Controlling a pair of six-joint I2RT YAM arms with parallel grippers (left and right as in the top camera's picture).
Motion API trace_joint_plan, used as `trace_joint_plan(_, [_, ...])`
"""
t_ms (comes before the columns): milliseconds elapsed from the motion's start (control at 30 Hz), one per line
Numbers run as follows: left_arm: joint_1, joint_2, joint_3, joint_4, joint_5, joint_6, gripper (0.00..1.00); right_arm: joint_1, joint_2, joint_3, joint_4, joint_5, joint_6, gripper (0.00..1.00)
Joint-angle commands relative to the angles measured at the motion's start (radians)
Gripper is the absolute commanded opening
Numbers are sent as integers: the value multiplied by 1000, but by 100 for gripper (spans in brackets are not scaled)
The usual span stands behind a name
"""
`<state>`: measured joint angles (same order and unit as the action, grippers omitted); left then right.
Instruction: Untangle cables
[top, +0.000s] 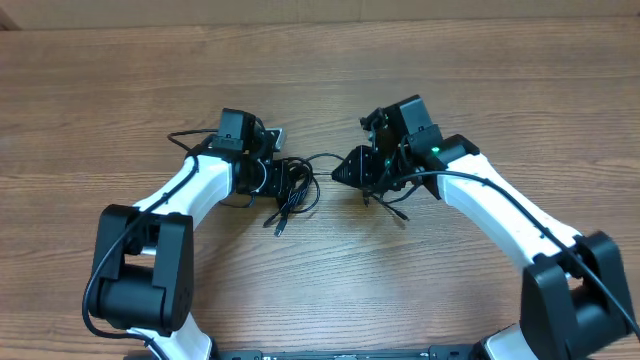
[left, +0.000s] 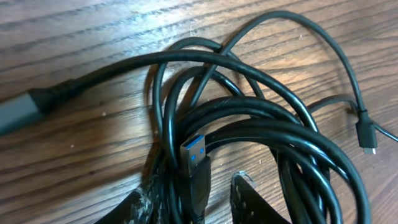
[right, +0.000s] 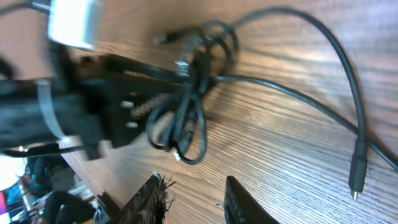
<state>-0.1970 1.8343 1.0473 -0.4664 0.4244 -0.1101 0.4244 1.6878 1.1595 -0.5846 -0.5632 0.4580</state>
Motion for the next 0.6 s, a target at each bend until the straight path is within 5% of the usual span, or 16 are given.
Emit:
trace_joint_plan(0, [-26, 37, 8, 5, -12, -14, 35, 20, -8, 20, -9, 39, -14, 30])
trace_joint_plan(133, [-35, 38, 9, 14, 49, 55, 35, 63, -6, 20, -12, 40, -14, 33])
trace_joint_plan(267, [-35, 37, 10, 16, 58, 55, 16, 110, -4, 20, -32, 137, 77, 33])
trace_joint_plan(567, [13, 37, 10, 2, 109, 55, 4, 168, 41, 19, -44, 256, 246, 47])
